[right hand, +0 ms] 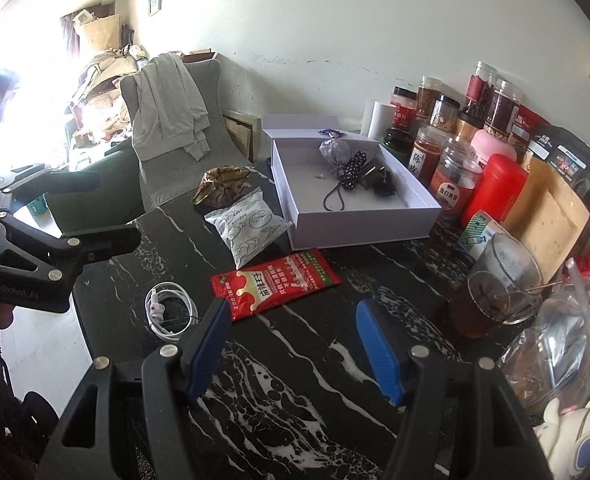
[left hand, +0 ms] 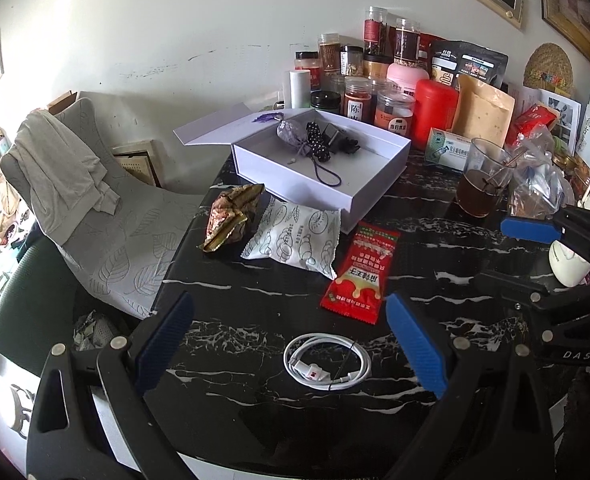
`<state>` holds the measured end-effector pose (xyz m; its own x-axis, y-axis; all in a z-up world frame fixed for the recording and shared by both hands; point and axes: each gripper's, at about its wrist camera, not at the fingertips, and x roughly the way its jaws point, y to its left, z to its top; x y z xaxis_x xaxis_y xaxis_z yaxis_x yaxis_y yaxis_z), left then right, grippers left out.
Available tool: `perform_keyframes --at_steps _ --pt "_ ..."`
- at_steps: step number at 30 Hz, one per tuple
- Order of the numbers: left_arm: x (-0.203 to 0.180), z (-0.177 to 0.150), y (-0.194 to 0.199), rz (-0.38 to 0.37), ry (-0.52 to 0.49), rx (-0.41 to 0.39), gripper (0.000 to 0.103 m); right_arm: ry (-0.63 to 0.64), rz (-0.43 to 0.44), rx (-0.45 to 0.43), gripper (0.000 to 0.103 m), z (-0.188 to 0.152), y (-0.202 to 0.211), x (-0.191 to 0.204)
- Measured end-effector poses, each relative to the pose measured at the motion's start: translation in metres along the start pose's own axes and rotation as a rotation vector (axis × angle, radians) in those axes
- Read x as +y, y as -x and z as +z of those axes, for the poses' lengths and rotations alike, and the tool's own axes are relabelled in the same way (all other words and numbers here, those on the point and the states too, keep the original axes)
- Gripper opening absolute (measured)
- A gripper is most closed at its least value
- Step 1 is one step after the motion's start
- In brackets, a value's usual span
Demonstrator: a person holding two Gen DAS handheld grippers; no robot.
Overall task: Organize objects
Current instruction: 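Move the left gripper over the white charging cable while the right gripper approaches the red snack packet, then grasp the coiled white cable with the left gripper while the right gripper grasps the red packet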
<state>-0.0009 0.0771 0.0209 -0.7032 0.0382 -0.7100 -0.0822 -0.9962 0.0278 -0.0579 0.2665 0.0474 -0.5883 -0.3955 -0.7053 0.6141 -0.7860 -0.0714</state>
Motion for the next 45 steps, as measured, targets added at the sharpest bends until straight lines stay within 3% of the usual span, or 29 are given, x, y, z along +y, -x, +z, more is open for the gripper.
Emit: perform_keyframes --at_steps 5,24,36,45 --pt "-0.002 -0.014 -0.013 0.001 -0.016 0.024 0.097 0.006 0.023 0.026 0.066 -0.008 -0.012 0.005" --pt "-0.008 -0.05 -0.076 -0.123 0.008 0.168 0.097 -0.007 0.079 0.117 0.066 -0.025 -0.056 0.002" --pt "-0.01 -0.066 -0.108 -0.12 -0.004 0.253 0.097 -0.009 0.099 0.157 0.066 -0.025 -0.081 0.0" --pt "-0.001 -0.064 -0.114 -0.144 -0.016 0.203 0.092 -0.065 0.121 0.185 0.069 -0.015 -0.104 -0.005"
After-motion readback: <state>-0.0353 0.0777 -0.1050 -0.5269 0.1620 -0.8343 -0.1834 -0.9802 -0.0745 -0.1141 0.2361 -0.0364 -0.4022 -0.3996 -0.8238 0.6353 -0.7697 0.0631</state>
